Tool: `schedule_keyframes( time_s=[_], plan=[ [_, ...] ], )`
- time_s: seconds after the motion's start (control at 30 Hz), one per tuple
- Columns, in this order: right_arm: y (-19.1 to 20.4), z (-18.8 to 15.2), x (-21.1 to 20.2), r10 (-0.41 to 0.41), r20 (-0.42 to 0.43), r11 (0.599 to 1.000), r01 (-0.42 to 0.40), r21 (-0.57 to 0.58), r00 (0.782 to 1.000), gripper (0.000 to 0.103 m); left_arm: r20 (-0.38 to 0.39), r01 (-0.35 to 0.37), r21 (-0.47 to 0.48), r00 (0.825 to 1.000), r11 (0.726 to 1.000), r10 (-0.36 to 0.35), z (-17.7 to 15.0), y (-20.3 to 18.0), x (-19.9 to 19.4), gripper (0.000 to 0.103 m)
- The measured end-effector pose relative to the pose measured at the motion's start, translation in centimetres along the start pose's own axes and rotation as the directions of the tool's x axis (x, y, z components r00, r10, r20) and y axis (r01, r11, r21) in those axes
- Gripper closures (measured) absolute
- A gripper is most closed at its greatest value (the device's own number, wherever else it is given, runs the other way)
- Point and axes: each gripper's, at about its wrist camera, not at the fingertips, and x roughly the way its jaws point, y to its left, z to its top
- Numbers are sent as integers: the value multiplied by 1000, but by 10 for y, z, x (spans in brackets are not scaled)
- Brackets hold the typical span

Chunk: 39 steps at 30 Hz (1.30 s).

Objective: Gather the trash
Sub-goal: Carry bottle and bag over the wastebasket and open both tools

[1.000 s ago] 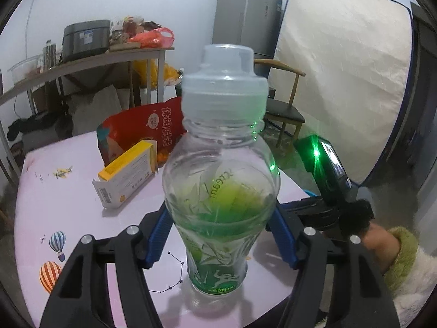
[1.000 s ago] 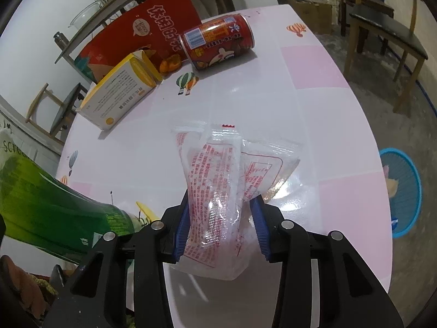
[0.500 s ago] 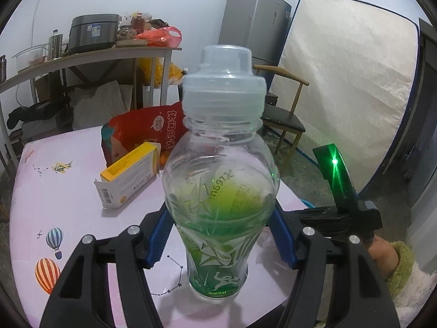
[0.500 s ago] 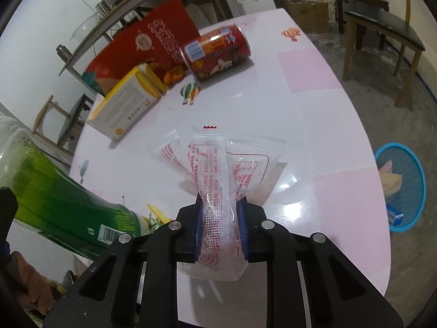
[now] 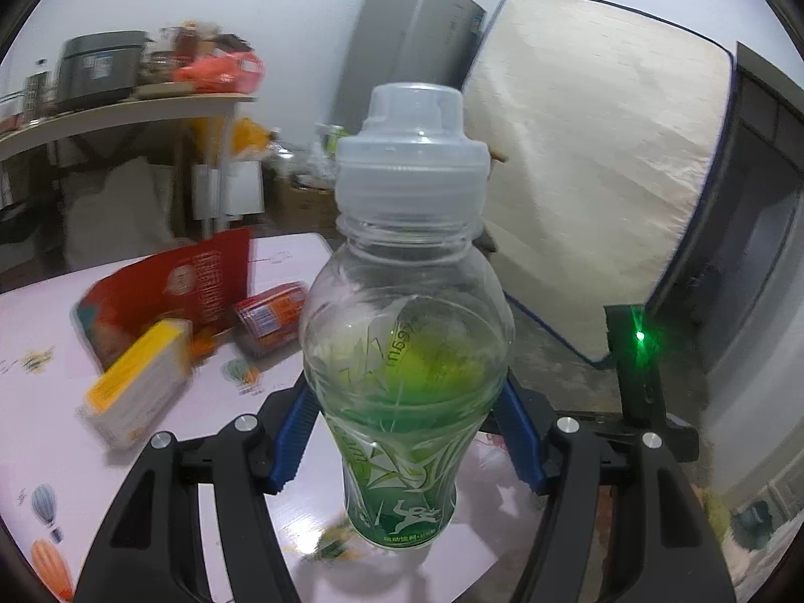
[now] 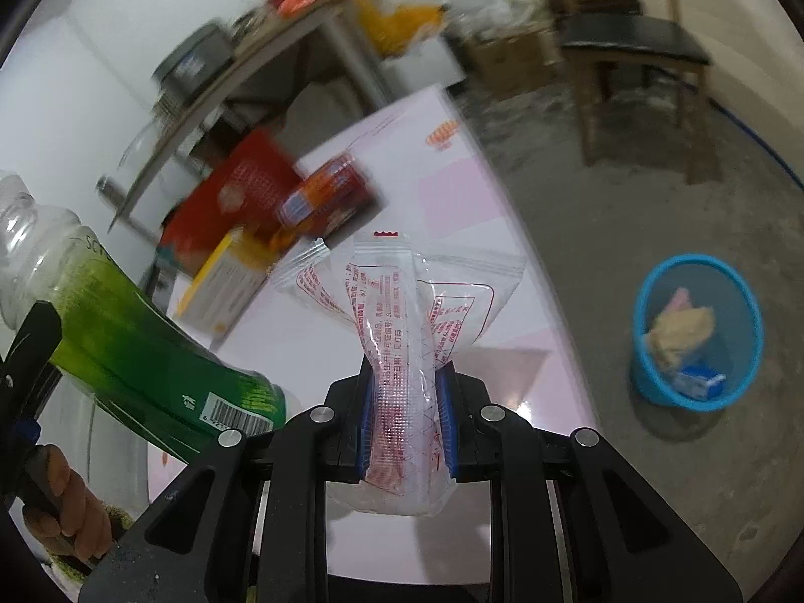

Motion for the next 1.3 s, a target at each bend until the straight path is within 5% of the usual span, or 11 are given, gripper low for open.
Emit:
schedule_keyframes(
  time_s=[0.23, 0.37, 0.73, 0.8, 0.83, 0.9, 1.07, 1.3],
  plan=[
    [-106, 3, -53, -138, 116, 966, 108, 235, 984, 83, -84, 156, 33, 985, 987, -152, 37, -57, 71, 39],
    [-169, -4, -62, -200, 109, 921, 149, 359, 974, 82, -160, 220, 11, 963, 976, -215, 45, -89, 128, 39],
    [-293, 2, -12, -186, -18, 819, 165, 550, 982, 79, -328, 213, 35, 925, 976, -190, 38, -164, 276, 39],
    [-304, 12, -7, -196, 7, 810, 157, 565, 981, 73, -296, 212, 43, 936, 976, -191, 45, -170, 289, 38],
    [-311, 16, -4, -214, 27, 807, 162, 567, 976, 61, -271, 212, 45, 943, 976, -193, 46, -173, 295, 35],
    [-322, 19, 7, -246, 28, 798, 187, 573, 969, 35, -262, 182, 58, 951, 982, -161, 43, -176, 306, 12],
    [-361, -1, 53, -242, -75, 747, 235, 622, 967, 35, -325, 164, 13, 933, 986, -151, 22, -158, 315, 9],
    [-368, -18, 68, -221, -93, 746, 230, 626, 971, 35, -331, 177, -34, 927, 984, -178, 14, -140, 291, 9]
  ],
)
